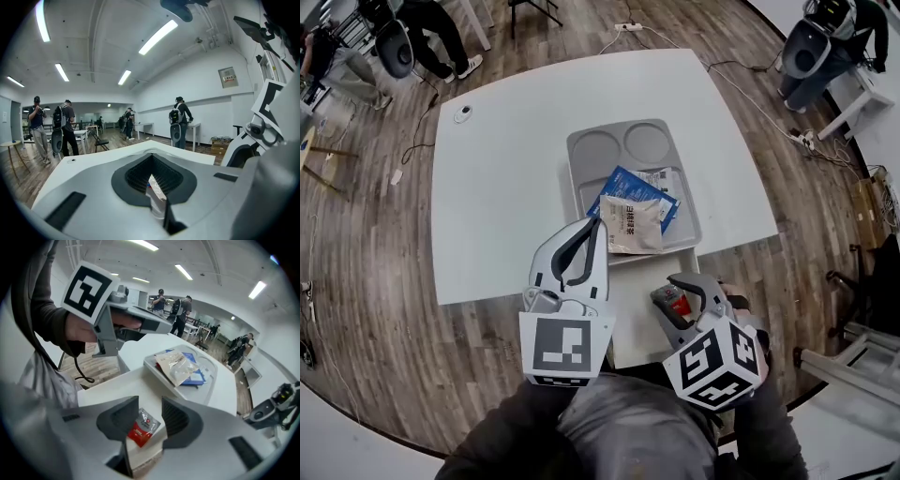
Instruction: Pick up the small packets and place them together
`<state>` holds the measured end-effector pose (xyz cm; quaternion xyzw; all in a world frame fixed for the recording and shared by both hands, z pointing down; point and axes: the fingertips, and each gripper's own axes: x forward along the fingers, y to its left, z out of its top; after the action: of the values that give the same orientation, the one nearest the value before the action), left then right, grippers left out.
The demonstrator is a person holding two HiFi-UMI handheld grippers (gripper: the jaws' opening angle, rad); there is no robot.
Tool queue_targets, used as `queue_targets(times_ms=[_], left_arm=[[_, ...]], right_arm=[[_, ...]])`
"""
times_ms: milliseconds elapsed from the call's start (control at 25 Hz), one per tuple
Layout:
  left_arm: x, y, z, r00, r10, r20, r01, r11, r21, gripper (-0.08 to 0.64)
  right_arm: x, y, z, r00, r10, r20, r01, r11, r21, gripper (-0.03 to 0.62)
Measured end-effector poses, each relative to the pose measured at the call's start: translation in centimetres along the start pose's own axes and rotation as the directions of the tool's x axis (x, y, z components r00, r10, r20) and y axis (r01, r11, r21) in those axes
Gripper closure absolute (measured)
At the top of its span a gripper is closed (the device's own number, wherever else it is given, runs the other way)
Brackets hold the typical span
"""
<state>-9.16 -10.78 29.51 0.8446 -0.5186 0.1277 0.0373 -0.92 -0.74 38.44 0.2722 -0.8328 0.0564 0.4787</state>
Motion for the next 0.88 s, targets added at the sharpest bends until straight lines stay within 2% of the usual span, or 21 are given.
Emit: queue_targets(times_ms=[280, 680, 800, 880], left_arm=[[0.5, 0.0, -0.4, 1.000, -0.006, -0.006, 0.006, 1.000, 0.004, 0.560], [1.6, 0.2, -1.2, 1.000, -0.006, -0.010, 0.006, 1.000, 0.007, 0.560], [2.0, 0.1, -1.4, 1.000, -0.012, -0.014, 0.012, 1.000, 0.003, 0.560], [2.2, 0.1, -1.3, 1.000, -0.016, -0.012, 0.016, 1.000, -0.005, 0.560]], right_arm=[[2.1, 1.2, -3.5, 0.989, 0.048, -0.140, -0.047, 0.999, 0.009, 0.437], [3.9, 1.9, -4.9, 0.962, 0.109, -0.248, -0.117, 0.993, -0.016, 0.437], [4.3, 2.2, -5.5, 0.940, 0.122, -0.320, -0.143, 0.989, -0.045, 0.439], [4.6, 2.2, -6.1, 0.917, 0.090, -0.388, -0.134, 0.987, -0.089, 0.440]])
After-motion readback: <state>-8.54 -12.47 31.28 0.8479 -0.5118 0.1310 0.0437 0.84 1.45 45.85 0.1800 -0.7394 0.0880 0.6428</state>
